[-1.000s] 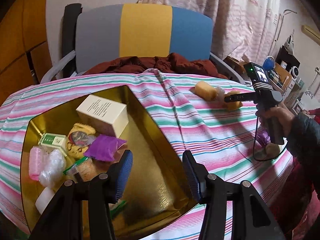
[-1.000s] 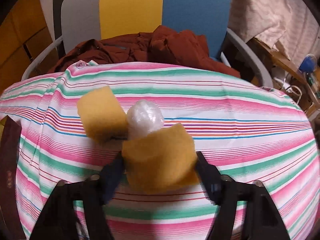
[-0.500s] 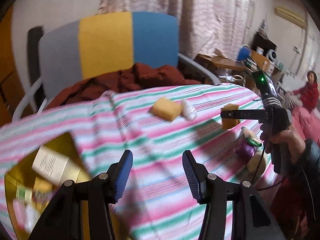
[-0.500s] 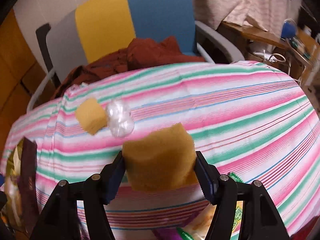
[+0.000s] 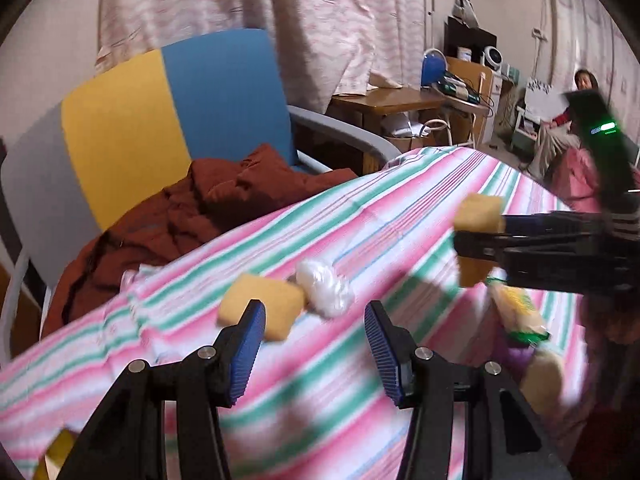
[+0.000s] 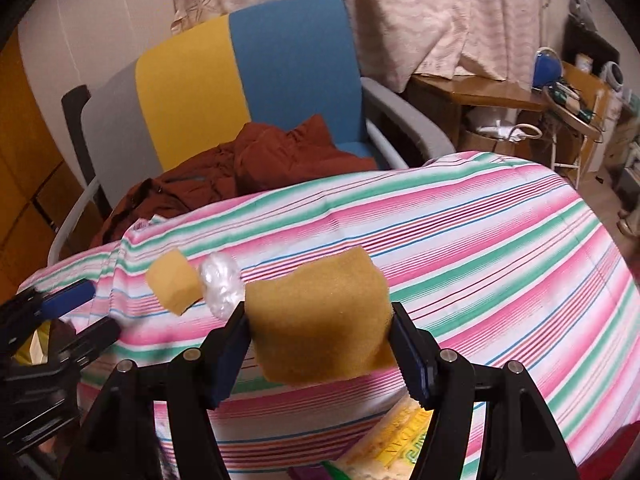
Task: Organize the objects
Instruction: 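Grasp the bubble-wrapped item with the left tool while the right tool holds the sponge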
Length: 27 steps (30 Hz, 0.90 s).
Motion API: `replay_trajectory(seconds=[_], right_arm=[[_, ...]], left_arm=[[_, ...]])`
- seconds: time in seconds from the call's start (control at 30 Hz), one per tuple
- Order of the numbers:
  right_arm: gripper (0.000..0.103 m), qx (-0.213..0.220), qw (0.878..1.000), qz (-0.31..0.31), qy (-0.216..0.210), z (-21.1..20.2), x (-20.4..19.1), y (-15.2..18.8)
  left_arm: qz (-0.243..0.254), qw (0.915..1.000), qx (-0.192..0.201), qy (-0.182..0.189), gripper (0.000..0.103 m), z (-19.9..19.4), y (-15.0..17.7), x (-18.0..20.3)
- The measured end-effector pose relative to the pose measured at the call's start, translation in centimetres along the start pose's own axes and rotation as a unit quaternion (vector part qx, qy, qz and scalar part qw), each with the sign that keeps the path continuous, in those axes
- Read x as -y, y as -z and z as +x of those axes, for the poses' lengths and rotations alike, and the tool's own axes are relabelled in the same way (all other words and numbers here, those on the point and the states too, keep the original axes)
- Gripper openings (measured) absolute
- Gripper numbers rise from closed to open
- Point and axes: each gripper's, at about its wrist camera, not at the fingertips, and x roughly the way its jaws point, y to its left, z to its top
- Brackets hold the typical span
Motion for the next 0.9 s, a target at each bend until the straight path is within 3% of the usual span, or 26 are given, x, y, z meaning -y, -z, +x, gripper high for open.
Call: replay_trajectory(seconds=[0.2, 0.47, 0.53, 0.57, 0.63, 0.77, 0.9], right_arm=[[0.068, 0.009, 1.000, 0.021, -0.012, -0.7, 0.8, -0.4], [0.068, 0.006, 0.999, 0.025, -0.026, -0.5, 1.0, -0.6], [0.068, 0.005, 0.999, 0.026, -0.026, -0.5, 1.1, -0.6], [0.068, 0.005, 0.999, 0.026, -0.026, -0.5, 1.1, -0.6], [0.068, 0.005, 0.999, 0.029, -0.027, -0.5, 1.3, -0.5], [0.068, 0.008, 0.999, 0.034, -0.020, -0.5, 1.8, -0.6], [0.068, 0.005, 0.999, 0.038, -0.020, -0.3, 2.1, -0.5]], left_arm=[[0.051, 0.9986, -0.016, -0.003, 0.052, 4.7, -2.2, 1.1], [0.064, 0.9941, -0.087, -0.004, 0.052, 12.2, -2.8, 1.2], [0.063, 0.9938, -0.092, 0.000, 0.047, 12.9, -2.6, 1.3], [0.075, 0.9930, -0.091, 0.002, 0.047, 13.2, -2.4, 1.9], [0.093, 0.9920, -0.085, 0.006, 0.032, 13.0, -2.1, 2.7], [0.100, 0.9925, -0.063, 0.031, 0.031, 11.1, -1.2, 4.3], [0.073, 0.9938, -0.052, 0.066, 0.031, 7.9, 0.7, 4.8]])
